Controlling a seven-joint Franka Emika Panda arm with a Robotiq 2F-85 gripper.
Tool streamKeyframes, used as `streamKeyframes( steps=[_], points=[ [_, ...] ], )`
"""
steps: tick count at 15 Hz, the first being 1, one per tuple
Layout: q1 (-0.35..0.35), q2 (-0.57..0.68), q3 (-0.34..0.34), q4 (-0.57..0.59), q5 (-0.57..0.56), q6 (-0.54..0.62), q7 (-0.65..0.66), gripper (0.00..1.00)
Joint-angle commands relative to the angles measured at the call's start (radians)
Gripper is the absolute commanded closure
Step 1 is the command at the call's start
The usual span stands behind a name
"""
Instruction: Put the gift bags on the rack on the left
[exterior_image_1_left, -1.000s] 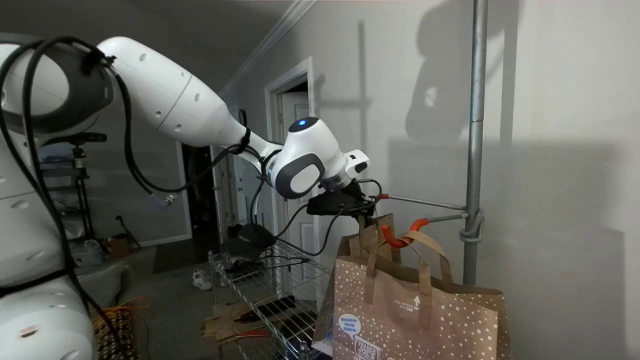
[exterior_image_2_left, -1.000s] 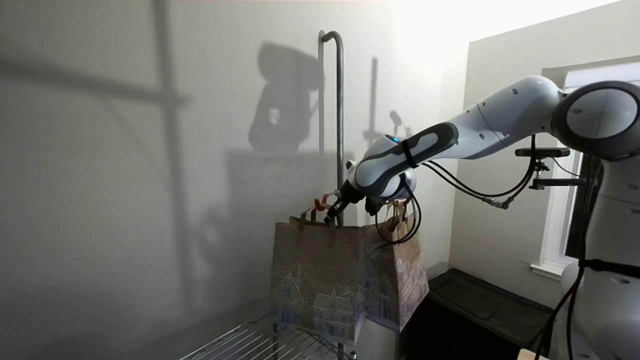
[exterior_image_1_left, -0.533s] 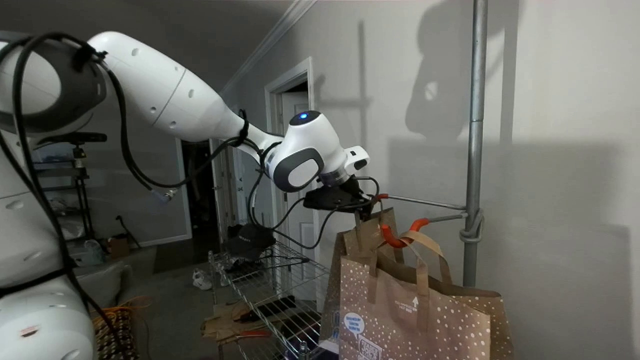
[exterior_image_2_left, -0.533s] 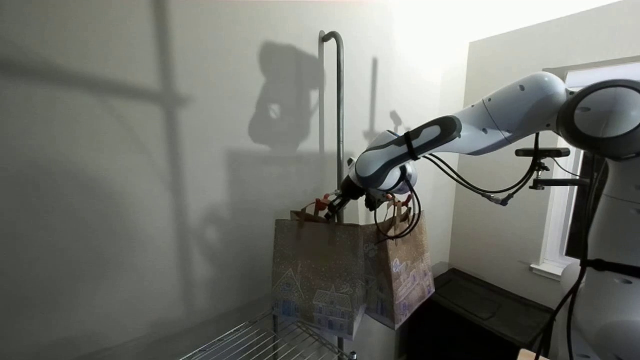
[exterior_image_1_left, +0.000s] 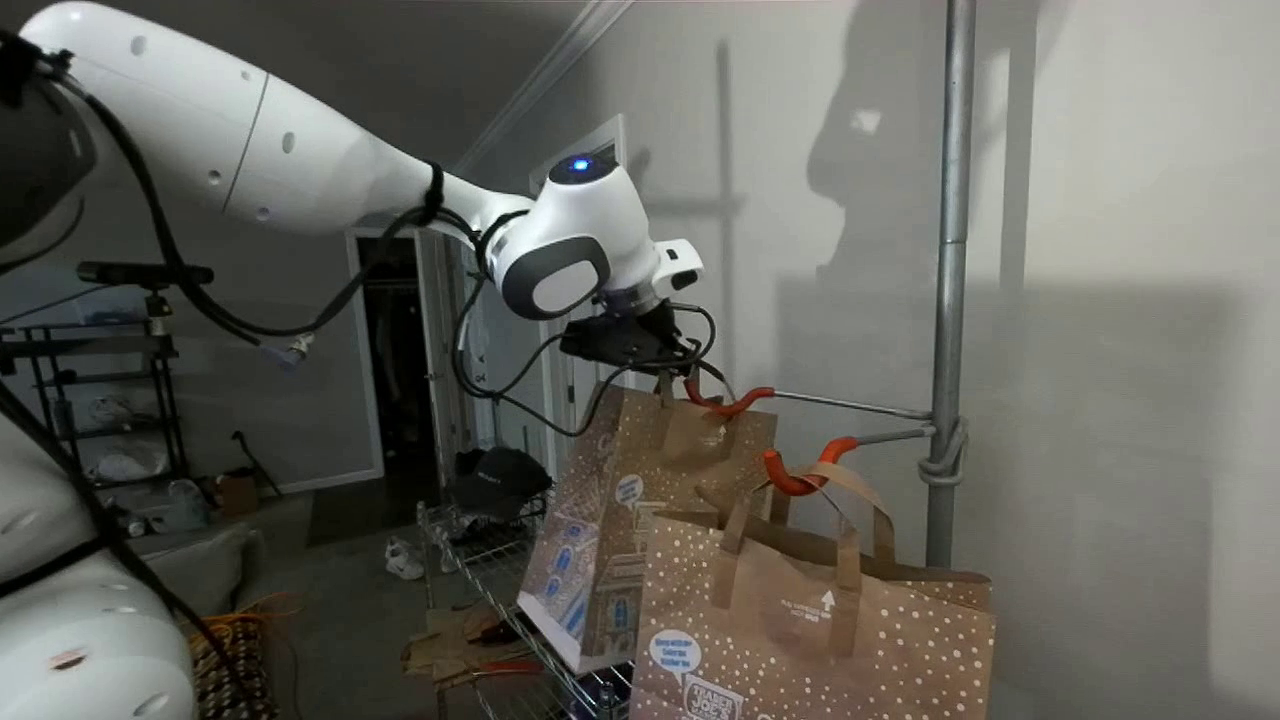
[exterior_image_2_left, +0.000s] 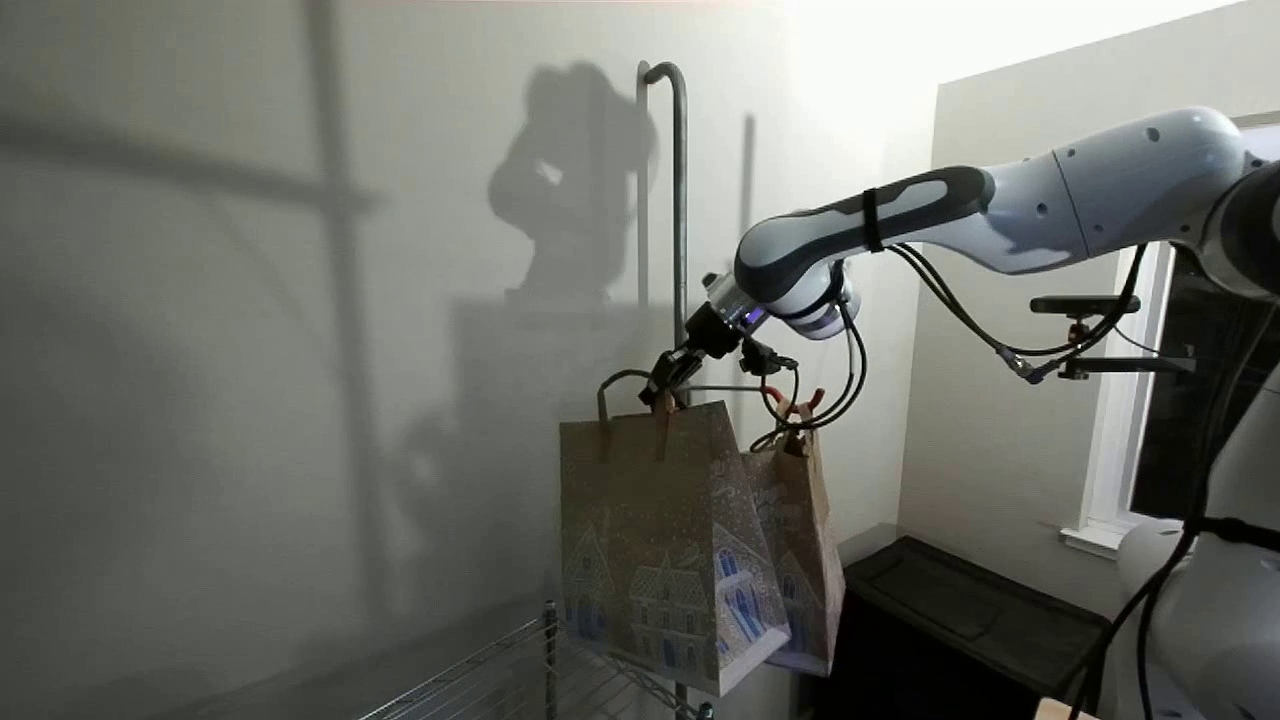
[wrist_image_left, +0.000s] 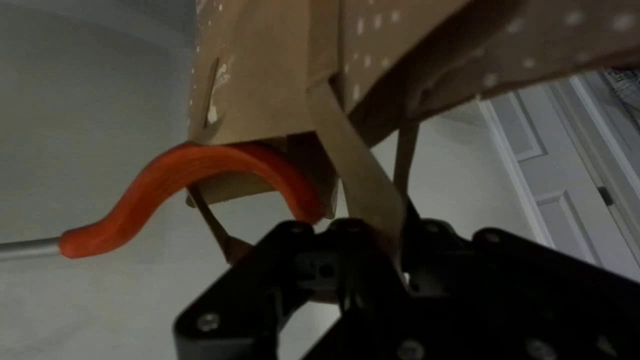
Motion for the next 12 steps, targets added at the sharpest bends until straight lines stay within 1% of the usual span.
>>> streamKeyframes(
  steps=[1, 4, 8, 11, 12],
  points=[
    [0.010, -0.023, 0.005, 0.022, 0.078, -0.059, -0.088, 0.99],
    [0.024, -0.007, 0.016, 0.050, 0.124, -0.103, -0.173, 0.99],
    [0.025, 0.012, 0.049, 0.088, 0.148, -0.171, -0.257, 0.99],
    [0.014, 0.033, 0.081, 0.121, 0.148, -0.213, -0.272, 0.99],
    [0.011, 0.047, 0.099, 0.137, 0.136, -0.220, -0.246, 0.99]
  ],
)
